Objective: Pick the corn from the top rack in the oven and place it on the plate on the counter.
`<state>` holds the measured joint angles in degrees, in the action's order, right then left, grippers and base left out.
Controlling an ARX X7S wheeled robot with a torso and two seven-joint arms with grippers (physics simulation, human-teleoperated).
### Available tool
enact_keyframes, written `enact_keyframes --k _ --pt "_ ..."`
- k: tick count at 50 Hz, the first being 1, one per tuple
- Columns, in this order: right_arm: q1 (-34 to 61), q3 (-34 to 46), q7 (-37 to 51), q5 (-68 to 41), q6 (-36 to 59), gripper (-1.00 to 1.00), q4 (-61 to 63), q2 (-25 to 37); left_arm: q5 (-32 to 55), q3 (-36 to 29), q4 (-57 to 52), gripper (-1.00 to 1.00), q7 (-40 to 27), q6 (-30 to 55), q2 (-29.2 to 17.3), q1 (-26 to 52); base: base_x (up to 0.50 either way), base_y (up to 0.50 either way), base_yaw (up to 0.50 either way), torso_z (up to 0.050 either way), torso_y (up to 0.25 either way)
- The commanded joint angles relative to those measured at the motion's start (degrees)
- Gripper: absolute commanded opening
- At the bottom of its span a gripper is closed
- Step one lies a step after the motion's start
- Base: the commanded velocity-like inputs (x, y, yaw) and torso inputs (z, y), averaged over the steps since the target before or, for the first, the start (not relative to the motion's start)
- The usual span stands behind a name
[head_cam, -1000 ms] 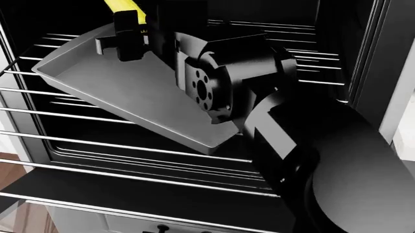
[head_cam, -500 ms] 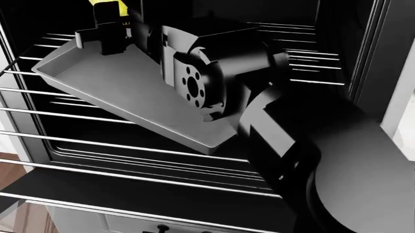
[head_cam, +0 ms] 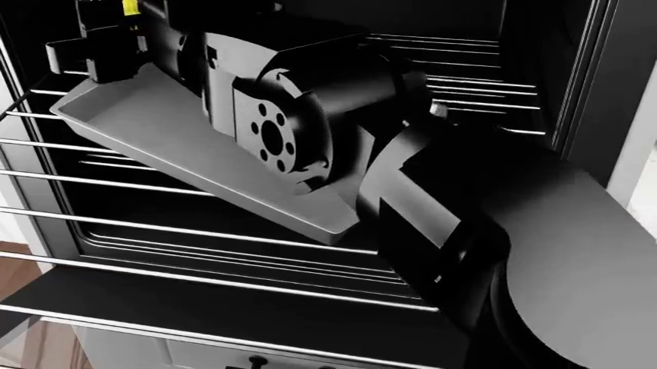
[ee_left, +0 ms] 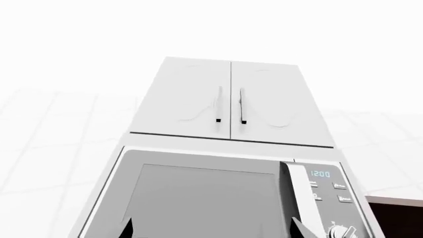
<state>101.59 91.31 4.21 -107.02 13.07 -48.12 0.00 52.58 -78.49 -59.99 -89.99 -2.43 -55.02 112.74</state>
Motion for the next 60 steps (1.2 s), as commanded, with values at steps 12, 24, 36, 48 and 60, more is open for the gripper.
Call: enact_keyframes --k 12,24,36,48,60 --pt "2.8 -3.1 7.1 0.3 -7.7 -1.00 17.8 7.9 1.5 1.6 0.0 1.00 0.0 1.8 2.4 0.1 0.00 0.00 0.00 0.000 0.000" --pt "2.6 -5.7 15.4 2.3 -12.9 -1.00 32.7 17.1 2.3 2.5 0.0 1.00 0.0 2.8 4.4 -0.1 0.00 0.00 0.00 0.000 0.000" --pt "1.3 -7.9 22.0 3.8 -17.0 -1.00 43.6 23.0 3.0 3.1 0.0 1.00 0.0 3.6 5.6 -0.3 0.00 0.00 0.00 0.000 0.000" --pt "1.9 -9.3 30.2 6.1 -18.8 -1.00 57.0 30.3 3.8 4.8 0.0 1.00 0.0 4.7 7.1 -0.5 0.00 0.00 0.00 0.000 0.000" --pt "4.8 -11.1 37.2 7.1 -18.3 -1.00 68.4 35.9 3.9 5.3 0.0 1.00 0.0 5.1 8.0 -0.7 0.00 0.00 0.00 0.000 0.000"
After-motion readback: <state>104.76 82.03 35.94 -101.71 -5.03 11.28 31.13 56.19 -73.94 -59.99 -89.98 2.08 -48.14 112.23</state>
